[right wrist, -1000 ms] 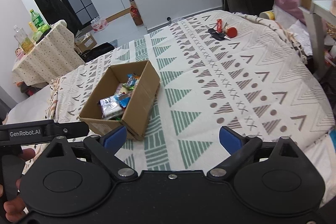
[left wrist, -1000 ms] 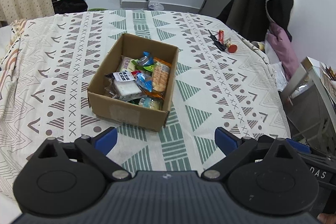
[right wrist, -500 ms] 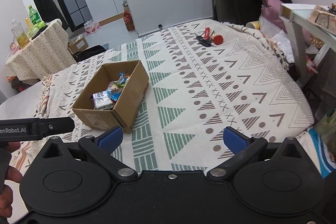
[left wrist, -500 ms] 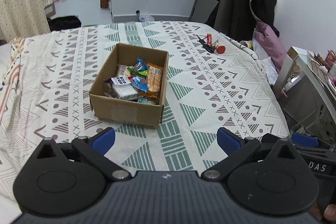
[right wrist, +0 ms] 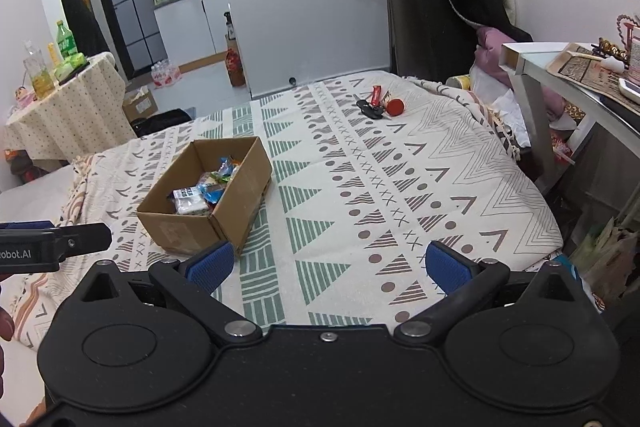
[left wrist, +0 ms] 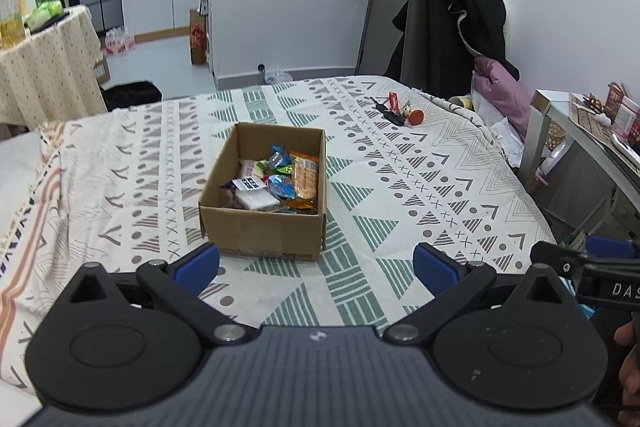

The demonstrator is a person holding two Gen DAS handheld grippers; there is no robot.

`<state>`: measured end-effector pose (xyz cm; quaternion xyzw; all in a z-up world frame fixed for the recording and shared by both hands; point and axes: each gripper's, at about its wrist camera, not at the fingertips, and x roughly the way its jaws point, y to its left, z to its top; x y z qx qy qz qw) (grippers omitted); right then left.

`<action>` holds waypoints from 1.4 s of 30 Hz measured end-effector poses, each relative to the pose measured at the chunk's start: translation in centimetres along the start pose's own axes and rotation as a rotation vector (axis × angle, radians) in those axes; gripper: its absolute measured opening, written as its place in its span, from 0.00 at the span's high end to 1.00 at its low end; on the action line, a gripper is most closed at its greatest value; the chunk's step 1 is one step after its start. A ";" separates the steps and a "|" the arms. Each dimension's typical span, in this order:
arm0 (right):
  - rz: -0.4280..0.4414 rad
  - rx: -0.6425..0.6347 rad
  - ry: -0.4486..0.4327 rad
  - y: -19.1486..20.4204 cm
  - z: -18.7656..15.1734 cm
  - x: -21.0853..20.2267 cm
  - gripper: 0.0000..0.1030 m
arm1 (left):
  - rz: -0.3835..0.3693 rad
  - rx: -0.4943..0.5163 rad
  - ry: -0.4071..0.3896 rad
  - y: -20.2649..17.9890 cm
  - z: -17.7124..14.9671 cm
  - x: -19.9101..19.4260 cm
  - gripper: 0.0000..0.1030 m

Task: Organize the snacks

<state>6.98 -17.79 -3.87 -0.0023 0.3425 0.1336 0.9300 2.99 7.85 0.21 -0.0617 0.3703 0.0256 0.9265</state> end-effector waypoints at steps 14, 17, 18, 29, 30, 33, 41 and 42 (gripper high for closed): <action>-0.011 -0.003 -0.028 0.2 -1.6 -0.9 0.00 | 0.003 0.027 -0.013 -0.2 -1.1 -0.8 0.00; -0.014 -0.013 -0.033 0.3 -1.6 -1.0 0.00 | 0.002 0.033 -0.009 -0.2 -1.3 -0.8 0.00; -0.014 -0.012 -0.033 0.3 -1.6 -1.0 0.00 | 0.002 0.035 -0.009 -0.2 -1.3 -0.8 0.00; -0.007 0.003 -0.039 0.2 -1.4 -1.2 0.00 | 0.000 0.034 -0.006 0.0 -1.2 -0.6 0.00; -0.008 0.004 -0.039 0.2 -1.4 -1.2 0.00 | 0.001 0.035 -0.006 0.0 -1.2 -0.6 0.00; -0.007 0.009 -0.038 0.1 -1.3 -1.2 0.00 | 0.002 0.033 -0.008 -0.1 -1.1 -0.6 0.00; -0.003 0.018 -0.047 0.0 -1.2 -1.5 0.00 | -0.001 0.036 -0.014 0.0 -1.1 -0.7 0.00; -0.004 0.017 -0.048 0.0 -1.1 -1.5 0.00 | -0.002 0.038 -0.014 -0.1 -1.1 -0.7 0.00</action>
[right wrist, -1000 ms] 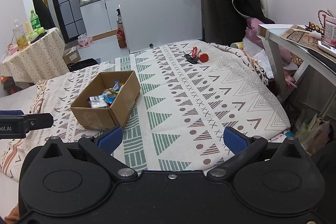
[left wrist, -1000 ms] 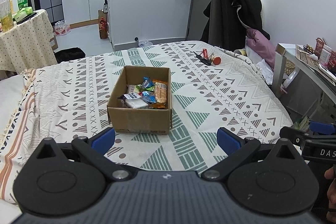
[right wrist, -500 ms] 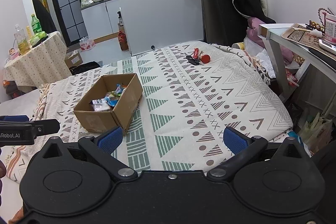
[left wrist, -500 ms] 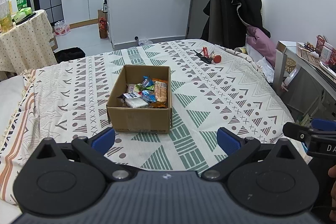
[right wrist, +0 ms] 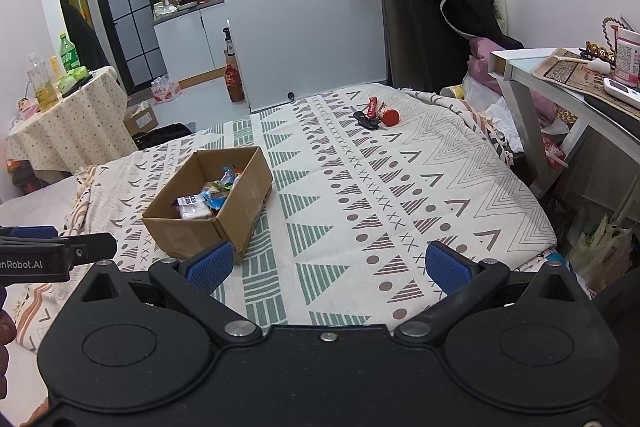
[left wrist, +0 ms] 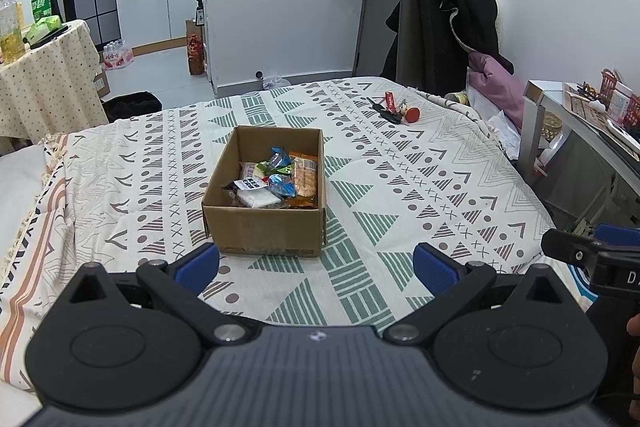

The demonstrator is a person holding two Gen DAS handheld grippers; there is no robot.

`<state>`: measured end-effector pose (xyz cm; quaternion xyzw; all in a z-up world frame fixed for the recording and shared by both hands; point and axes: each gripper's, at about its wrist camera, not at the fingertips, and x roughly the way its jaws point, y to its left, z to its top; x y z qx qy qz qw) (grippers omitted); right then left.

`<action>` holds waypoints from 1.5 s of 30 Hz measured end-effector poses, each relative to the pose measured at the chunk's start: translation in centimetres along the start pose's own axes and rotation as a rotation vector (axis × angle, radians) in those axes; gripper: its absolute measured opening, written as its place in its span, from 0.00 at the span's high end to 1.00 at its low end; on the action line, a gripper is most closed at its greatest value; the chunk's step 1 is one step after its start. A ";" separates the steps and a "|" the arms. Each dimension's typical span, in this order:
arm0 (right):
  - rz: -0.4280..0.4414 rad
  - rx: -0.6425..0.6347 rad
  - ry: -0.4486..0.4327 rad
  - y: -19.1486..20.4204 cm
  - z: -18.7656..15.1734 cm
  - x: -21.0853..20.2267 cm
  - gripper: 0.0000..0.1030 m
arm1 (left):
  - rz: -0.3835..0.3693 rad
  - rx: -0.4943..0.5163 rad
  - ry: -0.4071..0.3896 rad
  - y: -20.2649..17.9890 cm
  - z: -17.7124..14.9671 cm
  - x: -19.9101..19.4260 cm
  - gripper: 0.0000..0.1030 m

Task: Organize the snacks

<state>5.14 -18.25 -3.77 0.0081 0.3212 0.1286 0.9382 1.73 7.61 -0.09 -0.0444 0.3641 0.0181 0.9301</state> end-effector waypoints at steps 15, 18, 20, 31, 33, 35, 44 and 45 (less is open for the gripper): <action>0.000 0.000 -0.003 -0.3 0.3 -0.1 0.00 | -0.001 0.009 -0.003 -0.3 0.2 -0.2 0.00; 0.000 0.001 -0.003 -0.2 0.3 -0.1 0.00 | -0.002 0.008 -0.002 -0.3 0.2 -0.2 0.00; -0.002 0.001 -0.004 -0.3 0.4 -0.1 0.00 | -0.001 0.009 -0.002 -0.3 0.2 -0.2 0.00; -0.003 0.000 -0.005 -0.3 0.4 -0.3 0.00 | -0.003 0.017 -0.007 -0.7 0.5 -0.5 0.00; -0.003 -0.004 -0.007 -0.2 0.4 -0.3 0.00 | -0.003 0.015 -0.004 -0.7 0.5 -0.5 0.00; -0.003 -0.004 -0.007 -0.2 0.3 -0.3 0.00 | -0.003 0.014 -0.003 -0.7 0.4 -0.5 0.00; -0.006 -0.003 -0.007 -0.3 0.3 -0.3 0.00 | -0.003 0.015 -0.005 -0.7 0.4 -0.6 0.00; -0.006 -0.002 -0.008 -0.3 0.3 -0.4 0.00 | -0.004 0.015 -0.007 -0.7 0.4 -0.7 0.00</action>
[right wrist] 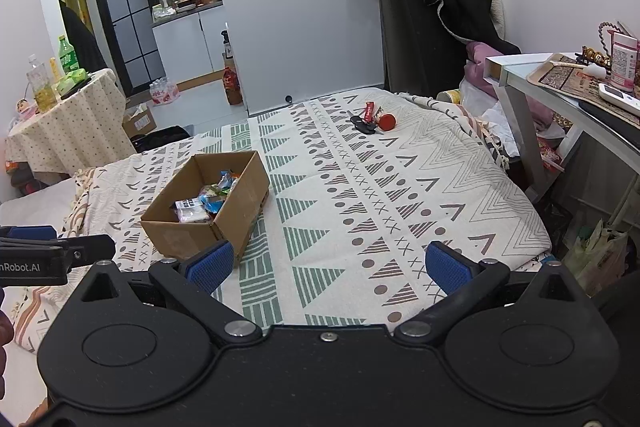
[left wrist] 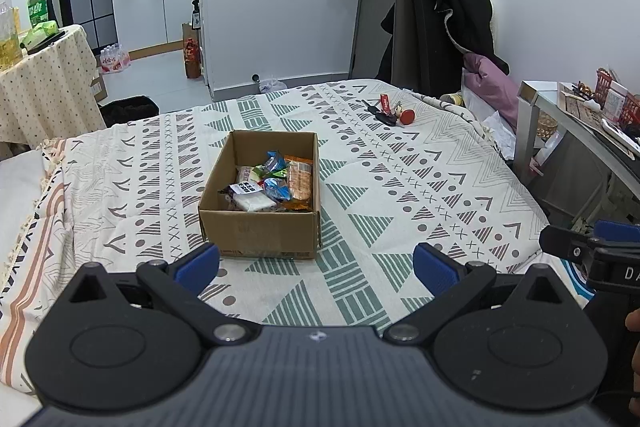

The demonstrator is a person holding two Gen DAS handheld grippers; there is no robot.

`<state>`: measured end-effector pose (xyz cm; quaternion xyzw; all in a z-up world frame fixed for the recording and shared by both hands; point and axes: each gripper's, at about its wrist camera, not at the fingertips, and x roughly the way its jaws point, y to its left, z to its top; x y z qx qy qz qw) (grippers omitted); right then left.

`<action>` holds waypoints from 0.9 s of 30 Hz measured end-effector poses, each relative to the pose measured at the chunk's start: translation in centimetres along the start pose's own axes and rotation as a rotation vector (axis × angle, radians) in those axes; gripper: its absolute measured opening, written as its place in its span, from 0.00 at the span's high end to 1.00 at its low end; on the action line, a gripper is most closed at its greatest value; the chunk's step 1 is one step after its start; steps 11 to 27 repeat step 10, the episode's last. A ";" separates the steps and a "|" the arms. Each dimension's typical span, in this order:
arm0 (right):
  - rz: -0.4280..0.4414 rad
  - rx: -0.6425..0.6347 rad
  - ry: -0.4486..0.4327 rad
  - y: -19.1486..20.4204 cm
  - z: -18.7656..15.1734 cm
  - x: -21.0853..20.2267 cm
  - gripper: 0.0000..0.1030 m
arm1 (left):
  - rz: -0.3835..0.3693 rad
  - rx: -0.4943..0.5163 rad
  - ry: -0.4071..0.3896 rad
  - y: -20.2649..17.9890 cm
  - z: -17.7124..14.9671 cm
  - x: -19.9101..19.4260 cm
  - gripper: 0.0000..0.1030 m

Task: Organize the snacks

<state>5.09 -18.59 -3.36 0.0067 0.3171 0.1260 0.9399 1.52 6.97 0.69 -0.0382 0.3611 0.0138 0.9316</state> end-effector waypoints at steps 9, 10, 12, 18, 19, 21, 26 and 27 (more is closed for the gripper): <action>-0.005 -0.004 -0.003 -0.1 0.0 0.0 0.00 | -0.008 -0.017 -0.005 0.2 0.0 0.0 0.01; -0.005 -0.004 -0.002 -0.1 0.0 0.0 0.00 | -0.009 -0.016 -0.003 0.3 0.0 0.0 0.01; -0.005 -0.004 -0.002 -0.1 0.0 0.0 0.00 | -0.009 -0.016 -0.003 0.3 0.0 0.0 0.01; -0.005 -0.004 -0.002 -0.1 0.0 0.0 0.00 | -0.009 -0.016 -0.003 0.3 0.0 0.0 0.01; -0.005 -0.004 -0.002 -0.1 0.0 0.0 0.00 | -0.009 -0.016 -0.003 0.3 0.0 0.0 0.01; -0.005 -0.004 -0.002 -0.1 0.0 0.0 0.00 | -0.009 -0.016 -0.003 0.3 0.0 0.0 0.01; -0.005 -0.004 -0.002 -0.1 0.0 0.0 0.00 | -0.009 -0.016 -0.003 0.3 0.0 0.0 0.01; -0.005 -0.004 -0.002 -0.1 0.0 0.0 0.00 | -0.009 -0.016 -0.003 0.3 0.0 0.0 0.01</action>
